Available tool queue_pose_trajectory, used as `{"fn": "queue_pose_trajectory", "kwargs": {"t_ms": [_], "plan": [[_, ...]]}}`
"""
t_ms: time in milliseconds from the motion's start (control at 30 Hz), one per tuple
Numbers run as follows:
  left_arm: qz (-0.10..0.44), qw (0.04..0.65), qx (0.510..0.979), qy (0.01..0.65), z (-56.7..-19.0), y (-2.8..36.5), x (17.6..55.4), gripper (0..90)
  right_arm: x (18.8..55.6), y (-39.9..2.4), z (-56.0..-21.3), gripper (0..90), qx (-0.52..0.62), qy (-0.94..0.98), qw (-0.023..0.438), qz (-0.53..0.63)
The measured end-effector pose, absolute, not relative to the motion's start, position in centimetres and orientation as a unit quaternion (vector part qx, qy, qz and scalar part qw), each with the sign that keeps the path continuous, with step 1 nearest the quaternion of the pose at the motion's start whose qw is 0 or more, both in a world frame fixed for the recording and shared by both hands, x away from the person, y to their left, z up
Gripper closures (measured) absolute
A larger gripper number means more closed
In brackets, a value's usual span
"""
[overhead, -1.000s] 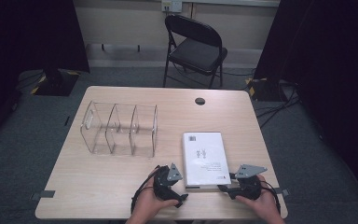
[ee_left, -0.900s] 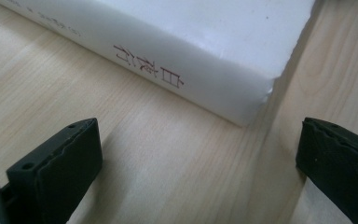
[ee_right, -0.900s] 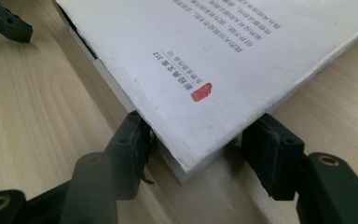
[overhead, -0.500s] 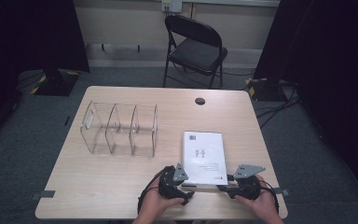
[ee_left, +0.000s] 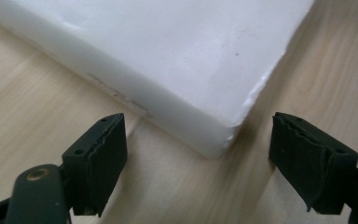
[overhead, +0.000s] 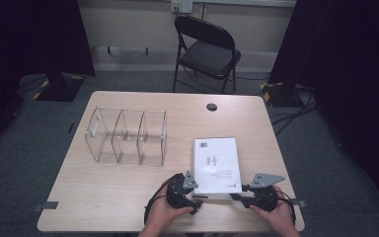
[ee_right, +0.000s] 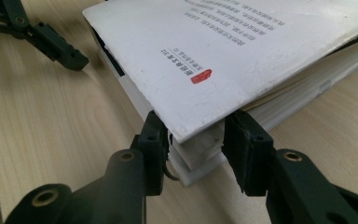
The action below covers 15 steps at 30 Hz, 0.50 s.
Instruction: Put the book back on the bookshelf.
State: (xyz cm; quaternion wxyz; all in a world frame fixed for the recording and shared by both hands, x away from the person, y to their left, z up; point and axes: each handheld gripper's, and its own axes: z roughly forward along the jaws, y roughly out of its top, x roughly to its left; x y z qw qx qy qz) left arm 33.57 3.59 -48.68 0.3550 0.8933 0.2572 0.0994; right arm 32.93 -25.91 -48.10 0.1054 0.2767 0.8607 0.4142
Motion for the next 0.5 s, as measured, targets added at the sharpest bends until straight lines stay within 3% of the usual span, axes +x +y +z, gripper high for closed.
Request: {"fn": "queue_pose_trajectory", "kwargs": {"t_ms": [500], "plan": [[0.107, 0.354, 0.9, 0.232, -46.9, 2.0, 34.1, 15.7, 33.1, -25.9, -47.8, 61.2, 0.275, 0.86, 0.1, 0.417]]}}
